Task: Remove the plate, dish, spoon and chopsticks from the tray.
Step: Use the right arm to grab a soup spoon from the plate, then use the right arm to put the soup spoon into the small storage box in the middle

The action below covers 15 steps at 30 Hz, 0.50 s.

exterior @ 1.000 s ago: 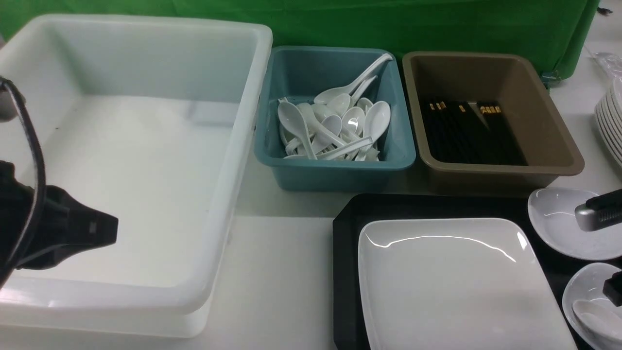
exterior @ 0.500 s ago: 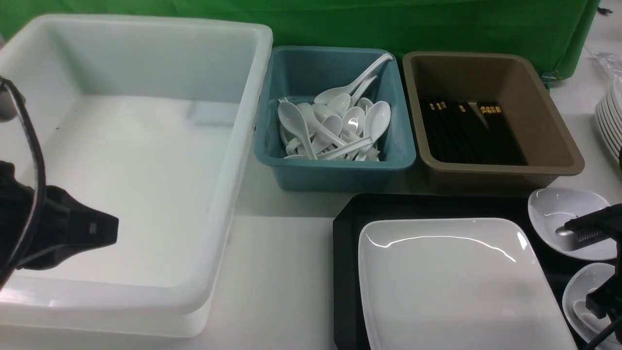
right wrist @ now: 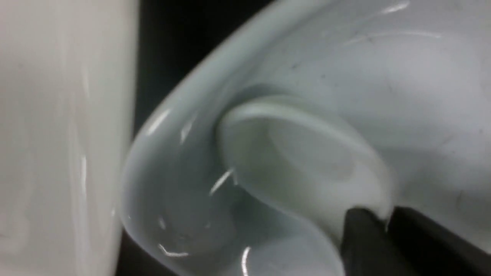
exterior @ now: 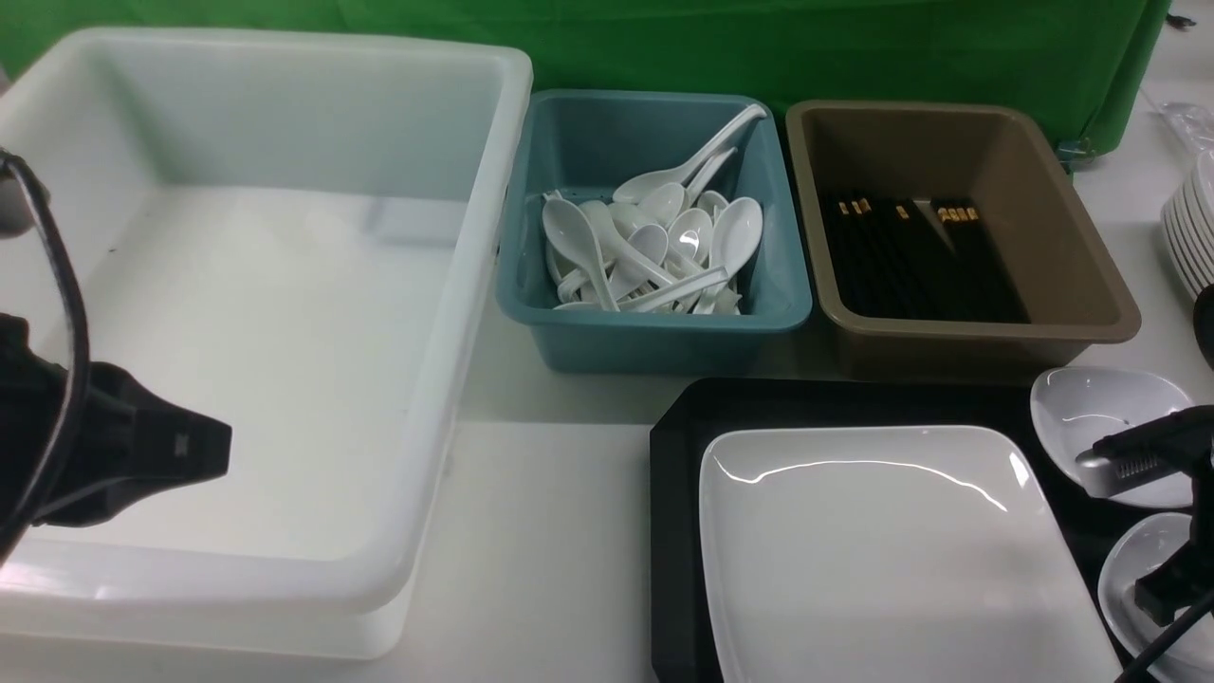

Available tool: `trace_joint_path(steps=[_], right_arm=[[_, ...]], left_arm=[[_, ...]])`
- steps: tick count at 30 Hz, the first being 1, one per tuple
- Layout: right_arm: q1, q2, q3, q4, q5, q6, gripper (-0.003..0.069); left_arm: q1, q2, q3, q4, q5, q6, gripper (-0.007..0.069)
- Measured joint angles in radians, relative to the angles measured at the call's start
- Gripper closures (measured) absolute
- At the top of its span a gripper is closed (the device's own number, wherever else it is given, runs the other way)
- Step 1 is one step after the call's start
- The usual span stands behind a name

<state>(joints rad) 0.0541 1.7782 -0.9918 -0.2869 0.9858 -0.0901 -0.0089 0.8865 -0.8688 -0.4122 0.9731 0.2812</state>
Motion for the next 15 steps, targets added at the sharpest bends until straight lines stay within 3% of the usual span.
trace_joint_path(steps=[3, 15], right_arm=[[0.0, -0.005, -0.001, 0.0, -0.002, 0.001, 0.0613], [0.0, -0.162, -0.047, 0.044, -0.031, 0.022, 0.0615]], left_arm=[[0.0, 0.0, 0.0, 0.0, 0.0, 0.0, 0.0616], [0.0, 0.0, 0.0, 0.0, 0.0, 0.0, 0.0616]])
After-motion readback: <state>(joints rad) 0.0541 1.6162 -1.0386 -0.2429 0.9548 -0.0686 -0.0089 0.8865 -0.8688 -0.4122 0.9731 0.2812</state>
